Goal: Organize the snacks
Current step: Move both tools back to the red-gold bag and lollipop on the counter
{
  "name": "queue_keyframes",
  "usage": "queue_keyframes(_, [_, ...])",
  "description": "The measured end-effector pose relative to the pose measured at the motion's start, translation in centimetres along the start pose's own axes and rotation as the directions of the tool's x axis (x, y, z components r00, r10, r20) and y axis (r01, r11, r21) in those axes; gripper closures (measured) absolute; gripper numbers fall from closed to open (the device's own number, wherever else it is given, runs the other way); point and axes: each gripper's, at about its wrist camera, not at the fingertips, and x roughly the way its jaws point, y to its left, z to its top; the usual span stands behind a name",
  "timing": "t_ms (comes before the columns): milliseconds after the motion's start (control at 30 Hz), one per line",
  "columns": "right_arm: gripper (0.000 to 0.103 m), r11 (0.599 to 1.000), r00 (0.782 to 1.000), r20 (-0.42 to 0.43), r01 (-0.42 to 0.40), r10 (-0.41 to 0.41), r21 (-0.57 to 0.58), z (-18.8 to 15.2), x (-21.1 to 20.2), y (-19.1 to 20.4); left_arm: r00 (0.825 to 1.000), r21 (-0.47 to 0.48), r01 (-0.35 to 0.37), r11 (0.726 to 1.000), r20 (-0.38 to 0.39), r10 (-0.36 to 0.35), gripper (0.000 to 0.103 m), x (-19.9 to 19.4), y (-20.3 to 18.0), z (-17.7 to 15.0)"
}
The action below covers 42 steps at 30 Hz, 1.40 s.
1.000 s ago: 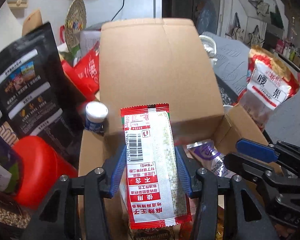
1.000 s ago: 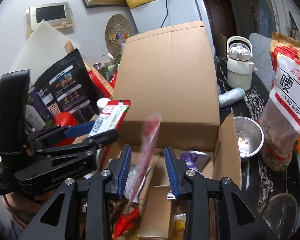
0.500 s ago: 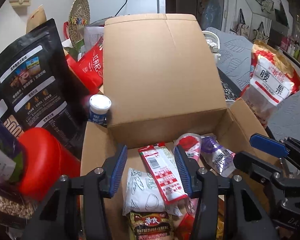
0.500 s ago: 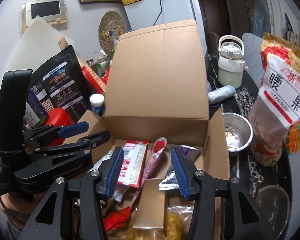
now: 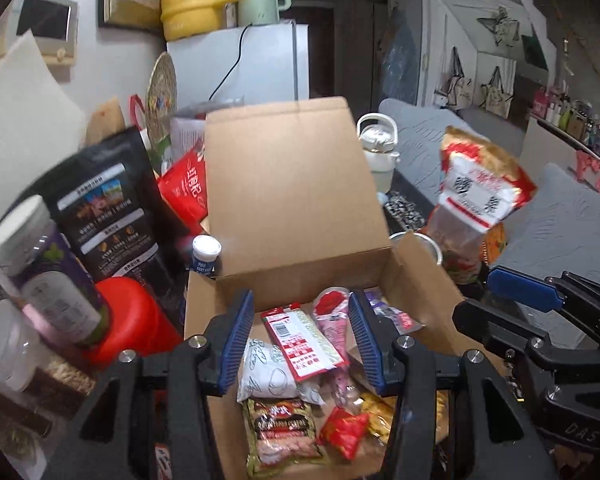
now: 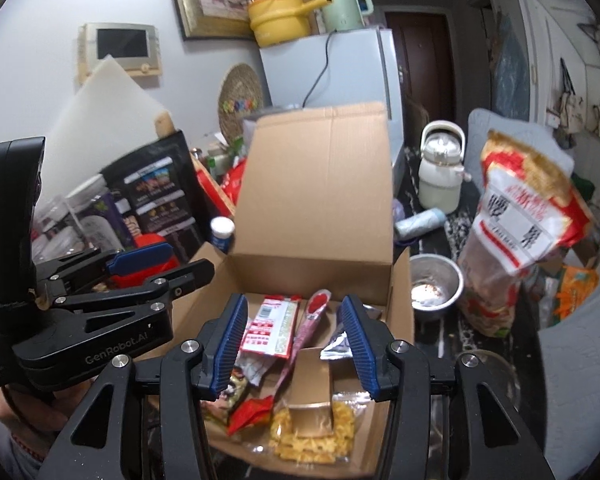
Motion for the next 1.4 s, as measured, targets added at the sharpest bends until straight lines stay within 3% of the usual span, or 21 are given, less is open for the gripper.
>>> queue_keyframes(300, [0.054,0.999,0.997,0.062,0.043,-0.042,-0.012,-1.1,-6.2,1.5,0.997,0.023,0.036,0.999,0.063,-0.038,0.054,-5.9,-1.6,-1.0])
queue_keyframes(733, [0.038,0.996,0.991,0.104,0.088,-0.086,-0.015,-4.9,-12.1,3.9,0.991,0.079,0.111,0.991,0.061,-0.116,0.054,-11.1,-3.2,-4.8])
queue_keyframes(767, [0.038,0.996,0.991,0.103,0.091,-0.089,-0.014,-5.2,-12.3,4.0,0.991,0.087,0.118,0.989,0.058,-0.123,0.052,-11.3,-3.4,-5.1])
queue_keyframes(867, [0.032,0.995,0.990,0.101,0.101,-0.100,-0.004,-6.5,-13.1,4.3,0.987,0.110,0.140,0.984,0.065,-0.147,0.033,-12.1,-4.0,-6.2])
queue_keyframes(933, [0.032,0.994,0.989,0.094,0.111,-0.111,0.002,-7.3,-13.4,4.4,0.987,0.117,0.134,0.984,0.076,-0.143,0.029,-12.6,-4.3,-6.9])
queue_keyframes(1400, [0.029,0.982,0.983,0.049,0.174,-0.177,0.067,-12.7,-15.1,3.8,0.970,0.155,0.244,0.957,-0.036,-0.241,0.029,-11.8,-6.4,-11.2])
